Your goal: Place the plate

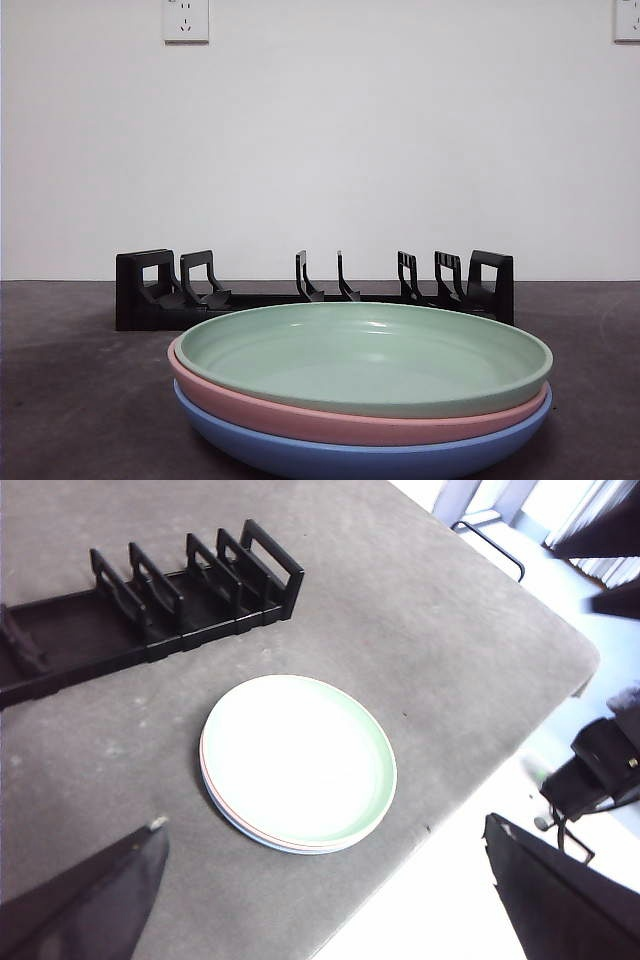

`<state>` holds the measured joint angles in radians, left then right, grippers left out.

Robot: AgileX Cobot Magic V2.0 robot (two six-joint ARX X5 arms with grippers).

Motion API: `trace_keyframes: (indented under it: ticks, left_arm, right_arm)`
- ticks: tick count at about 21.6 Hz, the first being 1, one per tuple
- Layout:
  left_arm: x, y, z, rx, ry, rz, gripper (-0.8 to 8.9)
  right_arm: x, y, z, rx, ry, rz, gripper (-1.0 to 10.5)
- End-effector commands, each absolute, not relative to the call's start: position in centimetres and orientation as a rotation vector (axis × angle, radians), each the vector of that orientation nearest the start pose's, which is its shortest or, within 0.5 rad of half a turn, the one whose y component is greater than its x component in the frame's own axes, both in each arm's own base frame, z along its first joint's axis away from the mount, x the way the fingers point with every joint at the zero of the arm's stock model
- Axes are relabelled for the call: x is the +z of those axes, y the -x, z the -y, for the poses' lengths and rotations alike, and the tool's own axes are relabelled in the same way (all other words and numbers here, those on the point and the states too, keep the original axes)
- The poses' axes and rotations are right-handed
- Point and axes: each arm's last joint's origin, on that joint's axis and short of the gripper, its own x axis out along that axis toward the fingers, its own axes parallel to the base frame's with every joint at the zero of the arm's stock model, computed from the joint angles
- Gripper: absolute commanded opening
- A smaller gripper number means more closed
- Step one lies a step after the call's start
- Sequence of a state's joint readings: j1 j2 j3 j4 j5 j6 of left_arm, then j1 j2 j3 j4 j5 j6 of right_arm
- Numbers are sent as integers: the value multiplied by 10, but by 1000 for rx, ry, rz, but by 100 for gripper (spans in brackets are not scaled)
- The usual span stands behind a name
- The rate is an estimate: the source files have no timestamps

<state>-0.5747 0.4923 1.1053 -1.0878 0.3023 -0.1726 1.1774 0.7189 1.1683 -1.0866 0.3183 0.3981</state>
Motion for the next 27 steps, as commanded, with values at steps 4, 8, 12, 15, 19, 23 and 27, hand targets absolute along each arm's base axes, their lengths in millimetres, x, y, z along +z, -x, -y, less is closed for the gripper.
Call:
trace_keyframes:
  ticks: [4,8,12,15,19,23,27]
  left_arm:
    - [379,-28,26,-736,124,-541,494]
    - [379,-28,26,-714,120,-538,437]
    - [378,-28,25,-710,119,-557,33]
    - [375,-27,24,-674,130,-596,6]
    - [371,-25,23,-666,125,-639,6]
    - [371,-25,23,-666,125,-639,6]
    - [371,-25,23,-666,125,-639,6]
  right_arm:
    - [390,-32,-54,739,11,-565,428]
    - [389,-30,-49,734,16,-568,425]
    - [388,-30,-50,736,29,-585,33]
    - [388,-30,-50,721,25,-573,18]
    - [389,-30,-48,717,20,-563,18]
    - [389,-30,-47,719,16,-560,18]
    - [389,-30,-48,719,17,-560,18]
